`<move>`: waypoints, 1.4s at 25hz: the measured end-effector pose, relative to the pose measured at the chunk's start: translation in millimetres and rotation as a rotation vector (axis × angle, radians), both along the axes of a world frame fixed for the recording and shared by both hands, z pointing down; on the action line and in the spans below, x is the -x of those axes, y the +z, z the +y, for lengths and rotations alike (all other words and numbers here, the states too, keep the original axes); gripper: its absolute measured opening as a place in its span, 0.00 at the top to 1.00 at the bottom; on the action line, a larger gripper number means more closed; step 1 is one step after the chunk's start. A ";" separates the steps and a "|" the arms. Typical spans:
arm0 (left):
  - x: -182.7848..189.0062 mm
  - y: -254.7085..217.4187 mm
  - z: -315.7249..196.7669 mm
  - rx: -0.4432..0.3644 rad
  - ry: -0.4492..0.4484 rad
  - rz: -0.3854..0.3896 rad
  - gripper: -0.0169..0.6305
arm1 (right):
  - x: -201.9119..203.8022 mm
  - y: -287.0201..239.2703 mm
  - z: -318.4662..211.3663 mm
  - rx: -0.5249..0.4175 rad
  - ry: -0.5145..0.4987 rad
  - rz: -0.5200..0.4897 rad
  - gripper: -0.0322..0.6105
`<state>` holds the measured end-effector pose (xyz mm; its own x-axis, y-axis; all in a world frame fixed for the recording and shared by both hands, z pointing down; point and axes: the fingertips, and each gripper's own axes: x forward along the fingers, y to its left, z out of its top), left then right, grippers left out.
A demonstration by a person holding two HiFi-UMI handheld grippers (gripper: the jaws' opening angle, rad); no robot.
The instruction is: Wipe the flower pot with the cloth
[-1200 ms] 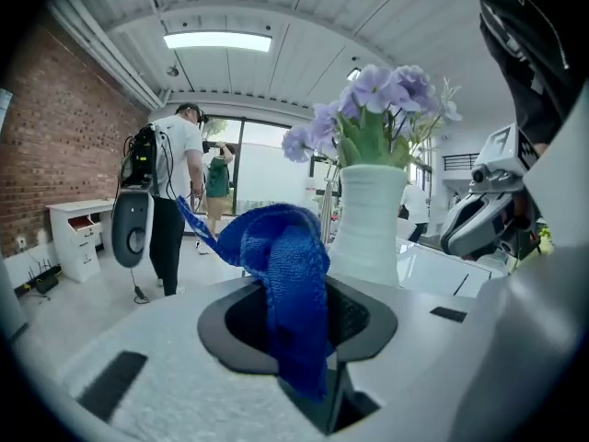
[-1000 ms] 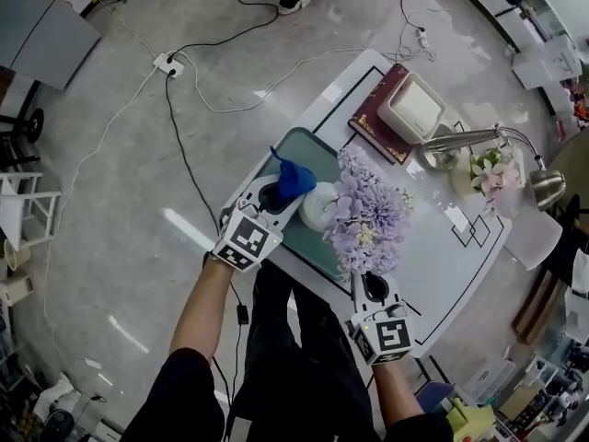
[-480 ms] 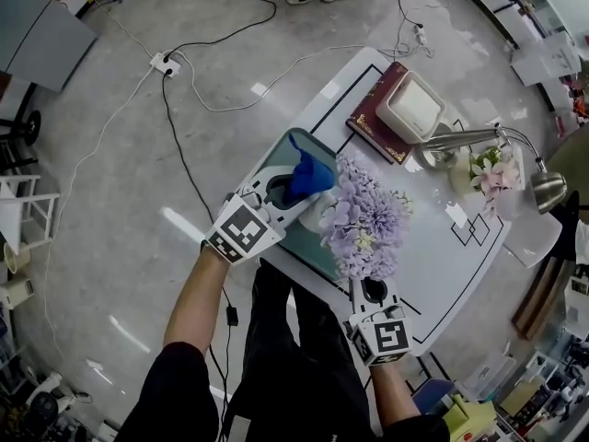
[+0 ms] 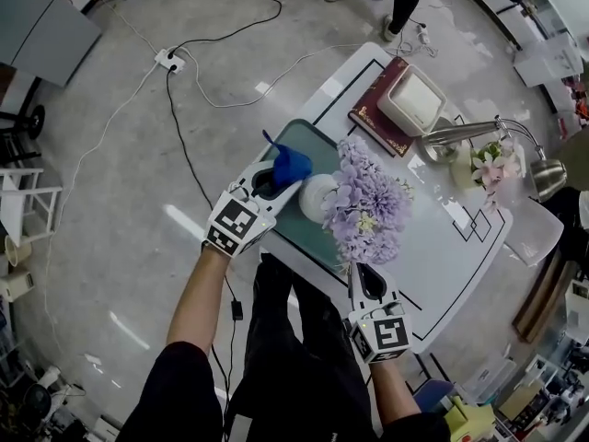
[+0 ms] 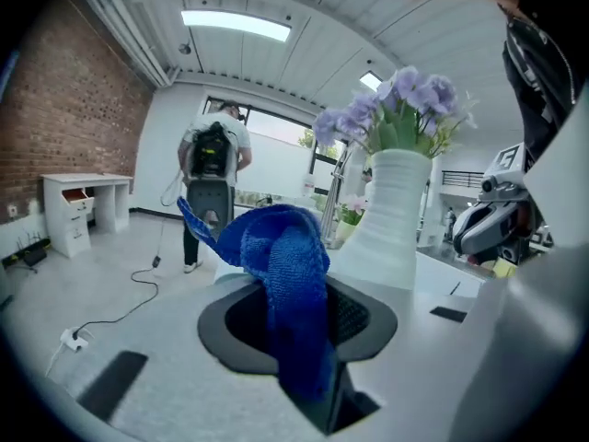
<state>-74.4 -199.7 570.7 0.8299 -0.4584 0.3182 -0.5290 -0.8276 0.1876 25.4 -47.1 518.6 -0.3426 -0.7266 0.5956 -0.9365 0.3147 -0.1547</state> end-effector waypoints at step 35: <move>-83.0 -64.1 124.5 -0.028 -0.361 0.090 0.79 | -58.7 -4.3 56.7 -0.016 -0.039 -0.103 0.94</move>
